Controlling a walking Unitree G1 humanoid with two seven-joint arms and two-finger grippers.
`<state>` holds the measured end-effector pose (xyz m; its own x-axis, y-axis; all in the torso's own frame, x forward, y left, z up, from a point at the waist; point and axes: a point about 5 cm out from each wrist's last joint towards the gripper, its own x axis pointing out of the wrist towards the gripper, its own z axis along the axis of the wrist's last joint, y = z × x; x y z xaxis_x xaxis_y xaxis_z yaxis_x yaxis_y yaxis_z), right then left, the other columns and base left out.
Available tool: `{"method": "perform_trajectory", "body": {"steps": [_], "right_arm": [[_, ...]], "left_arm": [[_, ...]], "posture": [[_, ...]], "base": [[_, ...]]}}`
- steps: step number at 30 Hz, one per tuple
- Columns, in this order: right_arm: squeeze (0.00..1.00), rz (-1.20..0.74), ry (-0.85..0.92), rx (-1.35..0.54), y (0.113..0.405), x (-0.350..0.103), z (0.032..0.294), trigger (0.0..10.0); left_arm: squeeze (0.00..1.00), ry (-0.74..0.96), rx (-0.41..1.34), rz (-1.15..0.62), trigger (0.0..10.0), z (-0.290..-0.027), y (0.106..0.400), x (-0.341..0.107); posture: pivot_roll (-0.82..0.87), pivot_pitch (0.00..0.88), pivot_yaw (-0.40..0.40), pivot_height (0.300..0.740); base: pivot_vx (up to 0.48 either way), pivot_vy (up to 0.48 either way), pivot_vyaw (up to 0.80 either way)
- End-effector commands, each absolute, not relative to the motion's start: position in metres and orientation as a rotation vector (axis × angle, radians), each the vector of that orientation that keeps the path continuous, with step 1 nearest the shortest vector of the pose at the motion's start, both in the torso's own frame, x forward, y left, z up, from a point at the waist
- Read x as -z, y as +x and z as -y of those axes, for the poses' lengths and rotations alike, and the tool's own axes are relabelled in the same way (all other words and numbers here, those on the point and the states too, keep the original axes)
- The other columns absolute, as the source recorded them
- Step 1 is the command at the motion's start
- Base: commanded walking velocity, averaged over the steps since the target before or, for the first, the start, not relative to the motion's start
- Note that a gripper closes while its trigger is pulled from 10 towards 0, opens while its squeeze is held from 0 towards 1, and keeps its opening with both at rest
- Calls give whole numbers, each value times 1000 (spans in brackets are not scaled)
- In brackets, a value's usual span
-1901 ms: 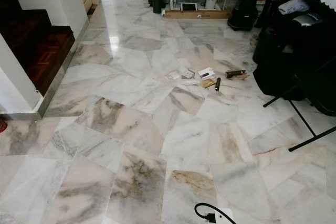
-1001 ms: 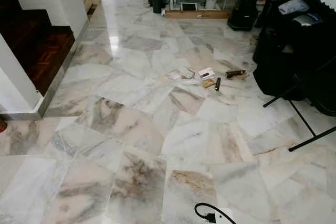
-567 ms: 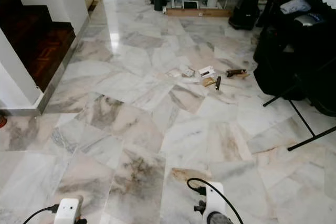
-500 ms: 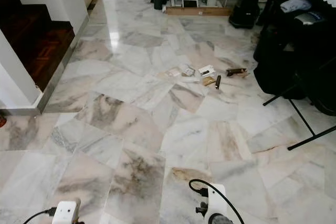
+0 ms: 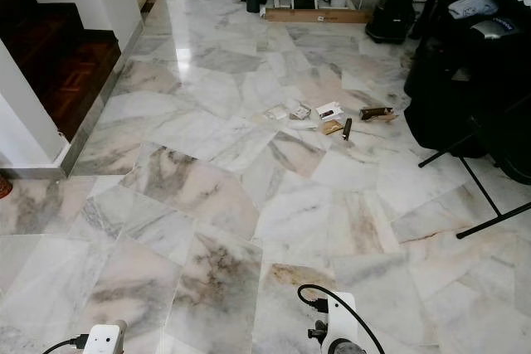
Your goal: Sweep floor
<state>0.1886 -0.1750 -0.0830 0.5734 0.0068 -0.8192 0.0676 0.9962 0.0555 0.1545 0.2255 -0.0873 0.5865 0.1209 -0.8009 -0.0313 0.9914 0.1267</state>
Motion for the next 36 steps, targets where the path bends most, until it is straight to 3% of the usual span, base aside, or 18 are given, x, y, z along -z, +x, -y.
{"method": "perform_trajectory", "body": {"steps": [1,36], "right_arm": [[0,-962,91,38,186,84,176,10000],[0,-951,66,21,187,83,176,10000]], "left_arm": [[0,83,-102,-984,10000,-224,144,92],[0,73,-97,-992,10000,-220,145,93]], "posture": [[81,62,-57,740],[71,105,-65,740]], "base": [[0,0,0],[306,0,0]]}}
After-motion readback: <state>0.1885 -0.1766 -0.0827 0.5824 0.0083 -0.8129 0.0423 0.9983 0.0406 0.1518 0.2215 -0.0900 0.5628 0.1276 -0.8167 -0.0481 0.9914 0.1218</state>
